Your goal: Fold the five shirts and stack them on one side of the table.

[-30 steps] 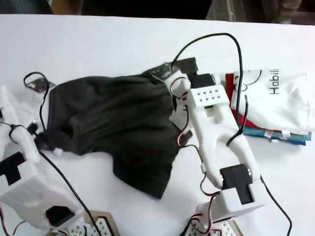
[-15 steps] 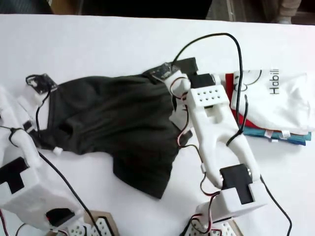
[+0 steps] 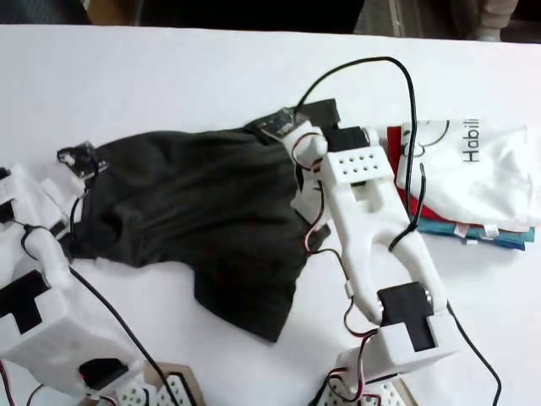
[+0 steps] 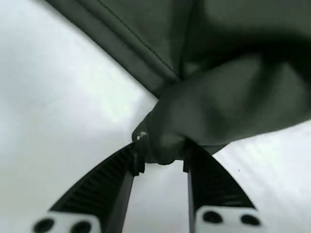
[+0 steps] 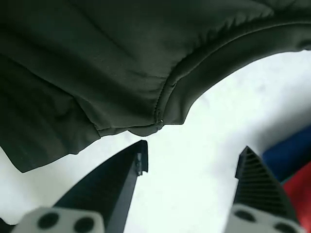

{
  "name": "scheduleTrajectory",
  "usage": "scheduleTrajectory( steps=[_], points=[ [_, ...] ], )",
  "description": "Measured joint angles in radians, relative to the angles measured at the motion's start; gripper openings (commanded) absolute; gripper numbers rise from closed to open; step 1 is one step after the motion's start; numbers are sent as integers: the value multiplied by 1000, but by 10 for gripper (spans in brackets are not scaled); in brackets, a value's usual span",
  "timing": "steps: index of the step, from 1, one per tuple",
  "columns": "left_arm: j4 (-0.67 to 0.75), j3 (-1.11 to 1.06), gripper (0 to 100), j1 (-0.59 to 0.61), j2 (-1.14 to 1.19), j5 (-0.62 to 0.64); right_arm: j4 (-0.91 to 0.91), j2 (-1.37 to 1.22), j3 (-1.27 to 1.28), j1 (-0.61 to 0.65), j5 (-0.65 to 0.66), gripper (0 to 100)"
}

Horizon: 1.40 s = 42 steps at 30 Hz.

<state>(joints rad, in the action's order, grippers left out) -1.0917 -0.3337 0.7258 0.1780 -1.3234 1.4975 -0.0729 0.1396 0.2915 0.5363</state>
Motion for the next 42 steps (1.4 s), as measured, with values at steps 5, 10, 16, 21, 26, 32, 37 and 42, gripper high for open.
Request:
scheduleTrajectory(
  steps=[5,10,16,21,26,32,37,42],
  points=[
    [-34,-51,21,-38,0,0,0,0,0,0,0,295],
    [-170,-29,26,-86,-94,0,0,0,0,0,0,295],
    [-445,-11,26,-175,-388,0,0,0,0,0,0,295],
    [-520,-84,26,-180,-571,0,-2,-3,14,34,6,296],
    [-341,-255,25,-140,-635,0,48,-3,87,155,58,296],
    [-242,-338,25,-133,-635,0,26,44,273,330,68,296],
    [-238,-342,25,-133,-638,3,-71,107,459,419,71,295],
    [-238,-342,25,-133,-638,5,-269,100,578,408,12,295]
  ],
)
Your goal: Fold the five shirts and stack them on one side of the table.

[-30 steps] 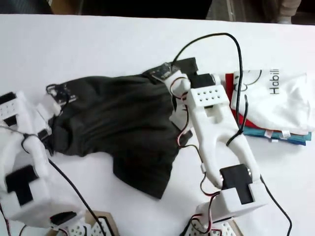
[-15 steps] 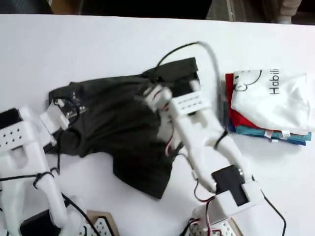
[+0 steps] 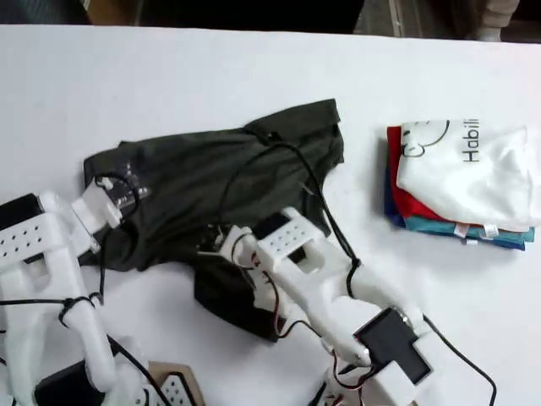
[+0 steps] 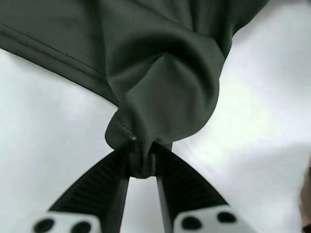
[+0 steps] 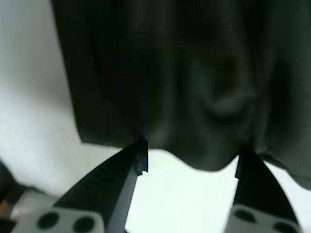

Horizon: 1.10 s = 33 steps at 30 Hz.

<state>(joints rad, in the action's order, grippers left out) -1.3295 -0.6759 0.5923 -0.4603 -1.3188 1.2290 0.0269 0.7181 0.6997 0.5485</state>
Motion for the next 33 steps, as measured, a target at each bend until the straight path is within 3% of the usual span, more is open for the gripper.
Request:
scheduleTrajectory(
  steps=[5,10,15,20,28,33],
  points=[
    [0,2,25,0,0,66,-68,-129,-74,-101,-86,295],
    [0,80,25,0,0,180,11,-327,-341,-267,-144,295],
    [0,120,25,-6,0,218,132,-482,-669,-413,-92,294],
    [0,120,25,-41,20,224,265,-531,-882,-448,-25,296],
    [141,120,25,-68,273,273,382,-381,-806,-344,-14,296],
    [164,203,25,-64,416,279,256,-201,-499,-336,-94,295]
  ],
)
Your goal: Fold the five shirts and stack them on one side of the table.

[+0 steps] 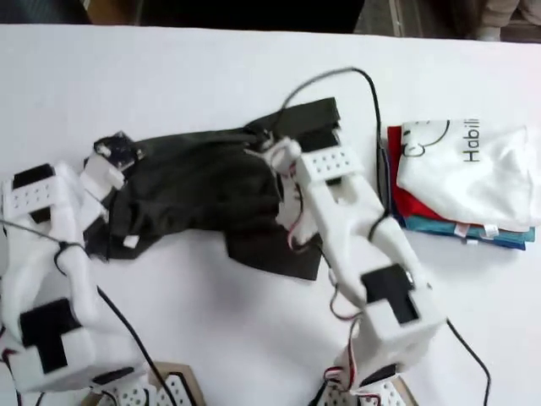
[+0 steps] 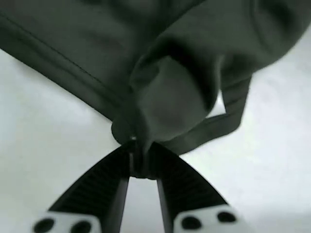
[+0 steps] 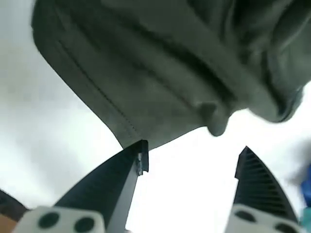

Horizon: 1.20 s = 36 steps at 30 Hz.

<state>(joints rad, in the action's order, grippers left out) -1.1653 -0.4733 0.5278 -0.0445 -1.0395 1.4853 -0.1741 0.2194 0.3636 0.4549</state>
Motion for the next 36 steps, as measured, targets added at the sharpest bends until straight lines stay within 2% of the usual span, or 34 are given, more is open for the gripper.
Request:
scheduleTrajectory(
  steps=[4,7,13,16,23,26,29,36],
  points=[
    [0,63,25,0,55,0,-163,46,222,9,-84,295],
    [0,84,25,-2,55,0,-210,46,299,51,-117,294],
    [0,92,25,-3,61,0,-252,46,308,140,-149,273],
    [0,92,25,-3,61,0,-267,46,308,137,-164,237],
    [0,92,25,-2,61,0,-270,18,301,92,-167,249],
    [0,92,25,-2,61,0,-265,12,298,75,-164,185],
    [0,92,25,-2,61,0,-265,11,298,57,-130,15],
    [-21,92,25,-2,61,0,-247,41,308,32,-115,21]
  ],
)
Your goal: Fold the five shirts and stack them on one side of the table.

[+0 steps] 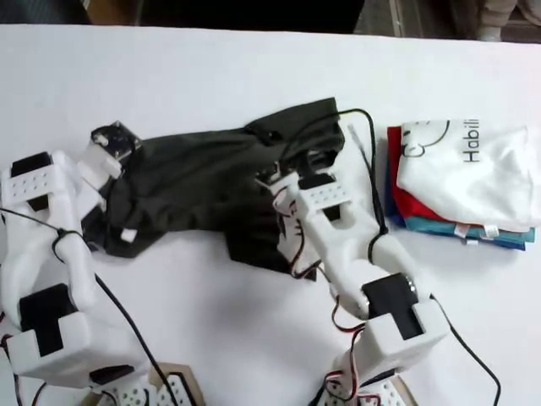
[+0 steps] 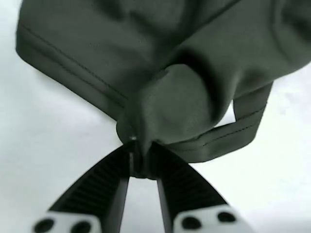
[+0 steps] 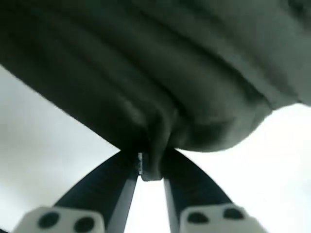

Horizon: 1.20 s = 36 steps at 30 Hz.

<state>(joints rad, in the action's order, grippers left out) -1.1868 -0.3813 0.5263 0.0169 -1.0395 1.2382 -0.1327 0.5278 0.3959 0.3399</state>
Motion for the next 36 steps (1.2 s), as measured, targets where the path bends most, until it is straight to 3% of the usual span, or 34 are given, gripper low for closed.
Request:
scheduleTrajectory(
  steps=[5,10,16,25,29,36],
  points=[
    [-23,0,25,0,0,2,98,126,-66,2,71,21],
    [-81,94,25,0,0,95,176,244,-238,0,117,21],
    [-250,333,25,-3,0,192,114,262,-470,-51,253,21],
    [-551,809,25,-15,0,201,123,262,-896,-84,272,21],
    [-580,951,25,-9,0,238,181,262,-1096,-92,278,21],
    [-583,821,25,-11,-89,290,299,275,-1227,-101,279,21]
  ],
)
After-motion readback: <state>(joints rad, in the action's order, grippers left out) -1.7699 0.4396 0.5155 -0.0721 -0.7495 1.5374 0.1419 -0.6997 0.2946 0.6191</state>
